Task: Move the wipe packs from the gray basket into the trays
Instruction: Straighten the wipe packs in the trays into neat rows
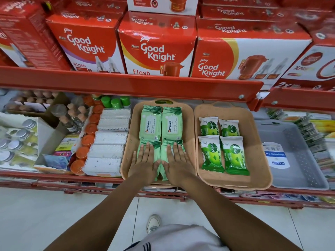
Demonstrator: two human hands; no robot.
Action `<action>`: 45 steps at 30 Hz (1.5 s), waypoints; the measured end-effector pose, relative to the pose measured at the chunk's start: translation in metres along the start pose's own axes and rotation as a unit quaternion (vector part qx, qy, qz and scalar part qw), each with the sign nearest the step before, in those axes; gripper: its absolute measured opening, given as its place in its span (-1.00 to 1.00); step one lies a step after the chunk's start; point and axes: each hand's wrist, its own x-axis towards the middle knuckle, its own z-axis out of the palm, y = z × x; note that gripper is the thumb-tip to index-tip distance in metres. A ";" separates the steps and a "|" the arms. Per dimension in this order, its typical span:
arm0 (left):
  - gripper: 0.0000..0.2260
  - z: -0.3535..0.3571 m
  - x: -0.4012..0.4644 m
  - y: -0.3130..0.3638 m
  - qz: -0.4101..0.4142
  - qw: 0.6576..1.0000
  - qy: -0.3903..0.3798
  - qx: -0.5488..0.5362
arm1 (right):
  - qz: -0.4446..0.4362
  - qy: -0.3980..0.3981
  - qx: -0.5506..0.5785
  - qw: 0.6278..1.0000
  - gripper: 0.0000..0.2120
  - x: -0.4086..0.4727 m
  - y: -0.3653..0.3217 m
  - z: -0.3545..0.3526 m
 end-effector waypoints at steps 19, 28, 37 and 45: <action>-0.47 0.001 0.046 0.215 0.114 0.980 0.125 -0.103 | 0.046 0.094 -0.022 0.994 -0.46 -0.025 0.189 -0.069; -0.44 0.036 0.052 0.217 0.063 0.997 0.046 0.017 | 0.041 0.029 -0.051 0.997 -0.44 -0.030 0.210 -0.051; -0.42 0.040 0.043 0.221 0.050 0.996 -0.040 0.054 | 0.047 -0.062 -0.037 0.996 -0.36 -0.045 0.204 -0.053; -0.45 0.034 0.039 0.224 0.047 0.996 -0.029 0.072 | 0.062 -0.031 -0.031 0.997 -0.39 -0.052 0.197 -0.054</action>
